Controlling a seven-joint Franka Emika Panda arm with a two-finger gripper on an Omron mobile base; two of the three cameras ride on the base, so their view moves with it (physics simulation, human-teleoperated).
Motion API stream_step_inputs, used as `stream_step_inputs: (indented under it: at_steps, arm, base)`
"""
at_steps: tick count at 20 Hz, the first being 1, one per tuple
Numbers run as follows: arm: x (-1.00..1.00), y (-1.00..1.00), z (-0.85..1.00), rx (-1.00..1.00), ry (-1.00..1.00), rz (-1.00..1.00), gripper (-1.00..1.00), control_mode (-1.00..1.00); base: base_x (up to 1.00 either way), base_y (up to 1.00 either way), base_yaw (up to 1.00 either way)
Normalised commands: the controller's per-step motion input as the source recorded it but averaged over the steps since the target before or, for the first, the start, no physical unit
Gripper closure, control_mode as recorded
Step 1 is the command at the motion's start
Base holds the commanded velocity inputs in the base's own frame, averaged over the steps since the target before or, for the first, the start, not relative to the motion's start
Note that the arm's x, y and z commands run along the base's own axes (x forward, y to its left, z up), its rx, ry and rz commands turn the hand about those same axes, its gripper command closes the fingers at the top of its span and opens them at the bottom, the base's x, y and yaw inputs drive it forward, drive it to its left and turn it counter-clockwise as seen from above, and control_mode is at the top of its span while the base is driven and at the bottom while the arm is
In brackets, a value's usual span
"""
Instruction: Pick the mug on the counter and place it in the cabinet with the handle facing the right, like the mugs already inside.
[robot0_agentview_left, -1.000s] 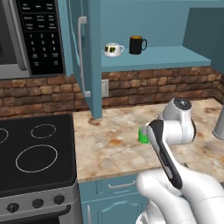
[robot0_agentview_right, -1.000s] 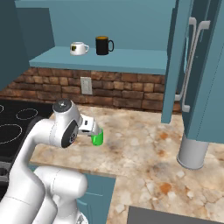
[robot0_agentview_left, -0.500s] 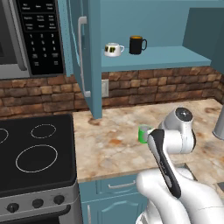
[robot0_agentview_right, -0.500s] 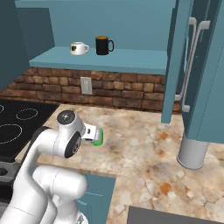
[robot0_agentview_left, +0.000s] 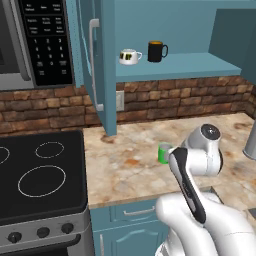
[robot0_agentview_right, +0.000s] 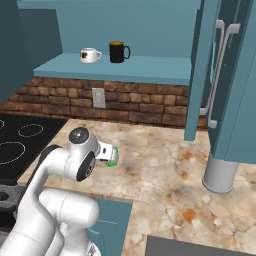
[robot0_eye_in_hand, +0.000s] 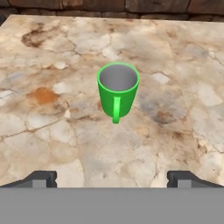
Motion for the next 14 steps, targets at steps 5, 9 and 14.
stream_step_inputs:
  at_steps: [5, 9, 14]
  arm:
    - [0.17, 0.0, -0.16, 0.0, 0.0, 0.0, -1.0, -1.0]
    - [0.13, 0.0, -0.34, 0.0, 0.0, 0.0, -1.0, -1.0]
    - [0.15, 0.0, -0.39, 0.0, 0.0, 0.0, -1.0, -1.0]
  base:
    - [0.0, 0.0, 0.0]
    - [0.0, 0.0, 0.0]
    - [0.0, 0.0, 0.0]
